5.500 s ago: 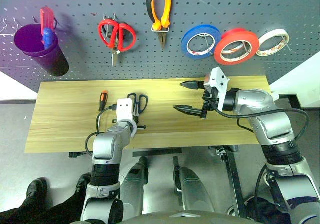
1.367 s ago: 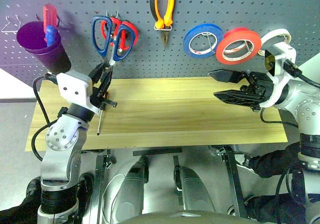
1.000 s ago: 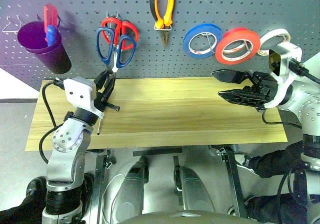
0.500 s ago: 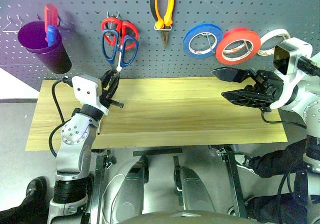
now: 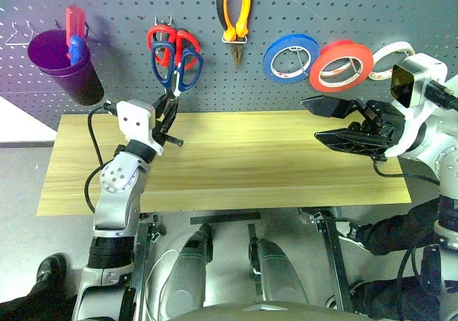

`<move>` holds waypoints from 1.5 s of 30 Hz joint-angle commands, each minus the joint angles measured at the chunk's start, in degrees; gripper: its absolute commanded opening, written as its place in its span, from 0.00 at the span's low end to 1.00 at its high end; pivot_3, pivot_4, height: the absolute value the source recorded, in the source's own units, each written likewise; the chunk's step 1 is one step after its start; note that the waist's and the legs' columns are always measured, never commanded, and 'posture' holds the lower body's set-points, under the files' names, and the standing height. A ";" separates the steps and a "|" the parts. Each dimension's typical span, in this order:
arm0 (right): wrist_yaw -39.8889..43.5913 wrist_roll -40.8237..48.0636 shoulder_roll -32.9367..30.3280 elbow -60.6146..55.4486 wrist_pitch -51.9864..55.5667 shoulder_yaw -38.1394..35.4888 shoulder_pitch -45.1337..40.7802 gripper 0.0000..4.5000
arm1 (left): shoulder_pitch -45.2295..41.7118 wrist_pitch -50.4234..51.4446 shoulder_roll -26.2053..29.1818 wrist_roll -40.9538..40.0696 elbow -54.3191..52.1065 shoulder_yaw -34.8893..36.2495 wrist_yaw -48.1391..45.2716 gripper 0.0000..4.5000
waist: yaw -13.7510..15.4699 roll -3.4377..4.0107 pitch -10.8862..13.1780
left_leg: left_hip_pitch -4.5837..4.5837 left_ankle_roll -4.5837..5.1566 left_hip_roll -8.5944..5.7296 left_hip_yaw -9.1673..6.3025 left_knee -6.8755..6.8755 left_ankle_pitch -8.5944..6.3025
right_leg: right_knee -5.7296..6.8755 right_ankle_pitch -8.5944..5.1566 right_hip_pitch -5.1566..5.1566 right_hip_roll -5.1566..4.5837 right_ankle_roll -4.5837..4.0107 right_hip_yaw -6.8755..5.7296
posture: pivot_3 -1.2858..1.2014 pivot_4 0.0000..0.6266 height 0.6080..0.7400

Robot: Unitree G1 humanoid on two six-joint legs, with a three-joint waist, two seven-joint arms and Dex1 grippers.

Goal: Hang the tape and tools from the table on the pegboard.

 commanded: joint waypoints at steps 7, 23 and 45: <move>-0.90 1.54 -1.06 -3.07 -0.19 -1.98 0.97 1.00 | -4.44 -4.52 -0.19 0.49 8.33 0.37 -0.48 0.11 | -0.04 0.02 -0.37 | 0.00 0.00 -0.01 0.00 0.01 0.00 | 0.00 0.01 -0.01 0.00 0.01 0.00 | 0.48 0.46 1.00; -1.98 1.88 -1.19 -2.77 -0.34 -2.09 0.64 1.00 | -3.16 -3.75 -0.35 -0.97 7.23 0.12 -0.77 1.00 | -0.28 0.01 -0.62 | -0.02 0.01 -0.01 0.01 0.04 0.00 | 0.02 0.01 -0.03 -0.01 0.03 0.00 | 0.48 0.46 1.00; 3.13 -0.31 1.18 -1.48 -2.07 2.89 -1.05 1.00 | 18.43 19.06 2.55 -5.22 -14.40 9.17 6.61 1.00 | 0.18 0.18 -0.83 | -0.01 0.28 0.00 0.00 0.01 -0.17 | 0.02 0.01 -0.03 -0.02 0.02 0.09 | 0.52 0.49 1.00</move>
